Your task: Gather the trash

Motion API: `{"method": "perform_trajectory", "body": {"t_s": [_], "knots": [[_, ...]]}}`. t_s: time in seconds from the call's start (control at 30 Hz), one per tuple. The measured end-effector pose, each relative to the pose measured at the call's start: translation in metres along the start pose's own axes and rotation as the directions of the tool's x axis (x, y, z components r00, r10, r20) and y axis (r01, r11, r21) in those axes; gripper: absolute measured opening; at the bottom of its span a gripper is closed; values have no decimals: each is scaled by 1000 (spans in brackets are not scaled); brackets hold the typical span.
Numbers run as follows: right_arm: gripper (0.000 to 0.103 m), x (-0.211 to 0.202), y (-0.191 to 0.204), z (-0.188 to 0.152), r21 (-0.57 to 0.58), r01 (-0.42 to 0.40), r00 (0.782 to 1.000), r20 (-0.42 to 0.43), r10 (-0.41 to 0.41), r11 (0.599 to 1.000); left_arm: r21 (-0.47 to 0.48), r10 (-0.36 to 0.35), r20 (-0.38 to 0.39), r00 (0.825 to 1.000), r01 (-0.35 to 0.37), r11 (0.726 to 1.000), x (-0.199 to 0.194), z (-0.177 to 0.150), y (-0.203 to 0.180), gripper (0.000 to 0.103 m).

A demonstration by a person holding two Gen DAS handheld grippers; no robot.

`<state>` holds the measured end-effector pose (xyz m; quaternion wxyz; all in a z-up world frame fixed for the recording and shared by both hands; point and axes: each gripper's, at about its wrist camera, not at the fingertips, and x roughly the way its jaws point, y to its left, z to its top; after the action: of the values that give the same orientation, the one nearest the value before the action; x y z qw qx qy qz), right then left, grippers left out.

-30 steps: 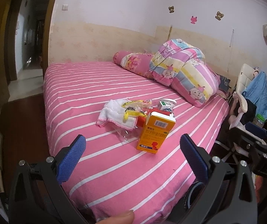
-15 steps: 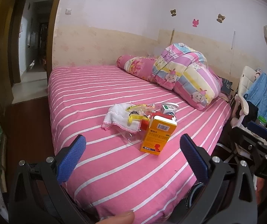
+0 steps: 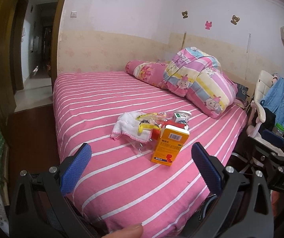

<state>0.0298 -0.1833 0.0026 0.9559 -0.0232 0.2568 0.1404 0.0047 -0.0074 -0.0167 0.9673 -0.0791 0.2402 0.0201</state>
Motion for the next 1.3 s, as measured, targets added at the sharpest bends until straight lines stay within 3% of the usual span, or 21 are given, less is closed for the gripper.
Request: {"method": "perform_trajectory", "body": {"t_s": [1.03,1.3], "knots": [[98,27,-2,-13,22,-23,999,-46,24,999,-11,14,-46,999,-15,1000,25,-4,8,98],[98,45,-7,-31,-32,-67,994,81,70,997,-33,6,-60,998,-8,999,46,-14,24,98]]}}
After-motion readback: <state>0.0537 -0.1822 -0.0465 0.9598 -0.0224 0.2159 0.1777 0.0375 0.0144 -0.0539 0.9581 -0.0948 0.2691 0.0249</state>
